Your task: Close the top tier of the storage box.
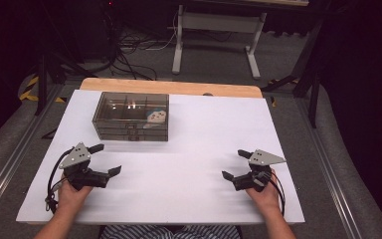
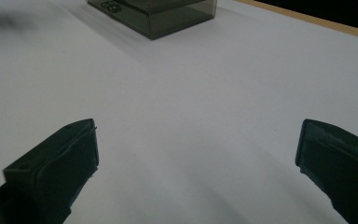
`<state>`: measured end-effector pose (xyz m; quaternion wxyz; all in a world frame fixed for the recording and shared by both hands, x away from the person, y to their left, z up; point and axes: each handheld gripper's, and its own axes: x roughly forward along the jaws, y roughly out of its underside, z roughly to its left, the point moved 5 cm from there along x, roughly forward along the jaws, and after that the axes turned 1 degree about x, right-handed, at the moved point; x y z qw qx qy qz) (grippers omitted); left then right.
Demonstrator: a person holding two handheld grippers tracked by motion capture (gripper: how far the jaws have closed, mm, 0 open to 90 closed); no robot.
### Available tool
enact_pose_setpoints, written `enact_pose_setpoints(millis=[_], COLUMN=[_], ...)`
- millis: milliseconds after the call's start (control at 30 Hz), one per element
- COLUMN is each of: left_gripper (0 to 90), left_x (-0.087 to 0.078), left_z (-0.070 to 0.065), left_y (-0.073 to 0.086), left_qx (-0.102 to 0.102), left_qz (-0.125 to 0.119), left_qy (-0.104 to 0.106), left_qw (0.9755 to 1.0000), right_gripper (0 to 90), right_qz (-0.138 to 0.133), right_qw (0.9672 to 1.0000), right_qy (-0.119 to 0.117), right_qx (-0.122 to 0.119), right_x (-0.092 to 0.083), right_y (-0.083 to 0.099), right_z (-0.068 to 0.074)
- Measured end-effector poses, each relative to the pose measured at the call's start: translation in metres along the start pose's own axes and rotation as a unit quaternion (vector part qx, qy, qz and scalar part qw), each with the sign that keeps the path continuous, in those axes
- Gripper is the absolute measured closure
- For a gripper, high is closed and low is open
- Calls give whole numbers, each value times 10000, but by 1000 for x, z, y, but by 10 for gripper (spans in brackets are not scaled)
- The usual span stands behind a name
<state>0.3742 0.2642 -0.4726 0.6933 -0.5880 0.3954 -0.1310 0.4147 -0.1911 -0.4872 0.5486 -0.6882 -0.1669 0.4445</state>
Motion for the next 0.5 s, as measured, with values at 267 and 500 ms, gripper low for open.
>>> enact_pose_setpoints(millis=[267, 500], left_gripper=[16, 17], left_x=[0, 0], left_z=[1, 1], left_y=[0, 0], left_qx=[9, -35], left_qz=[-13, 3], left_qy=[-7, 13], left_qw=[10000, 10000], right_gripper=[0, 0], right_qz=[5, -2], right_qw=[10000, 10000], right_qy=[3, 0], right_qx=[-57, -33], right_x=[0, 1], right_y=[0, 0], right_z=[1, 1])
